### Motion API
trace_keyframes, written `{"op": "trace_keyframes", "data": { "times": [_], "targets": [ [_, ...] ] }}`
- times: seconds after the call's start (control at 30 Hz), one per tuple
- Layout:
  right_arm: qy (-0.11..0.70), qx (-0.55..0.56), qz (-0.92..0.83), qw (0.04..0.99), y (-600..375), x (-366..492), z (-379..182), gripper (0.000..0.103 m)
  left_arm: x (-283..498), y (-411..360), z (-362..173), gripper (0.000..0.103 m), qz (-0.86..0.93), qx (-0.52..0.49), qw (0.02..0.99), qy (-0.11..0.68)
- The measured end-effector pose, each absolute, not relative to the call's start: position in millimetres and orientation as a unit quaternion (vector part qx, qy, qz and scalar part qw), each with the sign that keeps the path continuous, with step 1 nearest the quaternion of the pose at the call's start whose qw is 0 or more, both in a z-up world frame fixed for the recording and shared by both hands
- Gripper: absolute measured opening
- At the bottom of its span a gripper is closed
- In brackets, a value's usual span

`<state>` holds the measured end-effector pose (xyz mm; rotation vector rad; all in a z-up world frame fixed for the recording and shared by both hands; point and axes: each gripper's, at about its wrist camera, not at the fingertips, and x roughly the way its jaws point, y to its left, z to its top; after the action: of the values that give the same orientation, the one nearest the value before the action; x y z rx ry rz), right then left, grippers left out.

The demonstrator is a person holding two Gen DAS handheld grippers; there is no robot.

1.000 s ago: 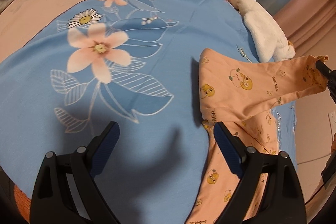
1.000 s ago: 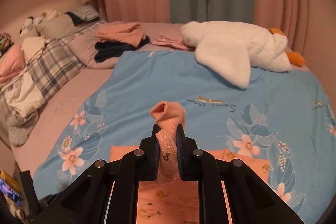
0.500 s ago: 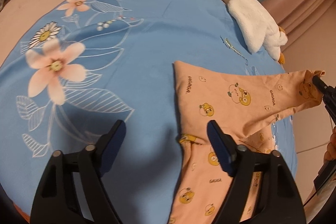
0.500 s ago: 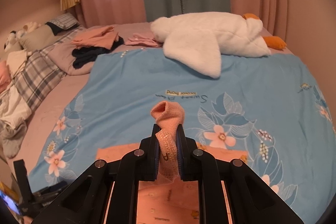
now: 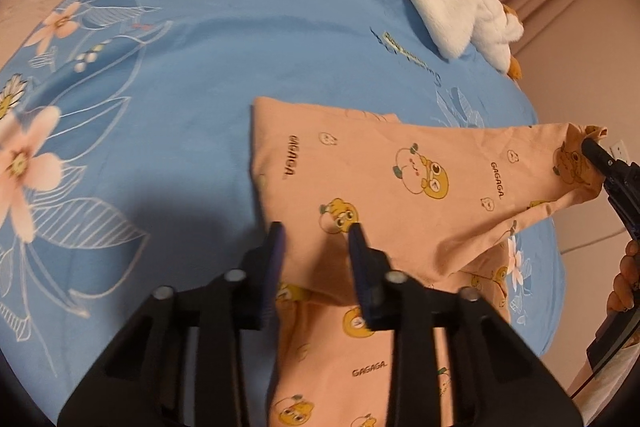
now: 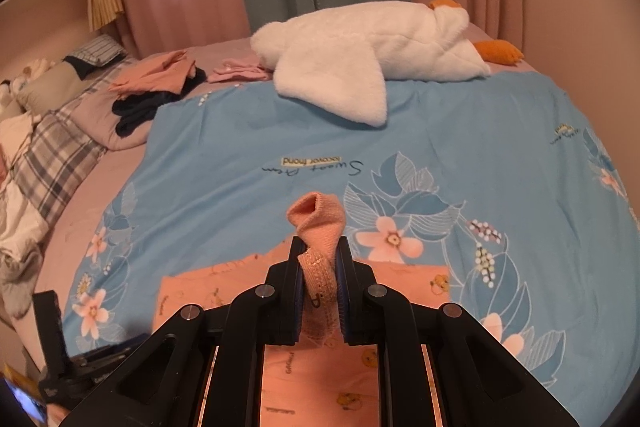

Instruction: Fold small clothes

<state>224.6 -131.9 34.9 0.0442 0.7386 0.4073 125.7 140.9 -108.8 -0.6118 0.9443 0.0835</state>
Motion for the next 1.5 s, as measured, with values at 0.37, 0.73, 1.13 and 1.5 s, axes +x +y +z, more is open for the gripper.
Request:
{"op": "trace_keyframes", "data": {
  "times": [0.37,0.73,1.13,1.5],
  "targets": [
    [0.371,0.035,0.172,0.912,-153.8,229.1,17.3,0.015,143.8,127.7,-107.2,0.026,0.034,-0.268,0.845,0.461],
    [0.39,0.054,0.16,0.905,-171.2,232.3,1.5,0.015,153.7,121.2,-110.7,0.026,0.027,-0.256,0.844,0.471],
    [0.404,0.065,0.156,0.899,-180.3,234.9,-11.4,0.015,162.2,112.9,-131.6,0.026,0.028,-0.229,0.839,0.492],
    [0.423,0.069,0.147,0.891,-186.8,239.0,-28.0,0.015,164.0,112.5,-135.1,0.026,0.026,-0.225,0.841,0.491]
  ]
}}
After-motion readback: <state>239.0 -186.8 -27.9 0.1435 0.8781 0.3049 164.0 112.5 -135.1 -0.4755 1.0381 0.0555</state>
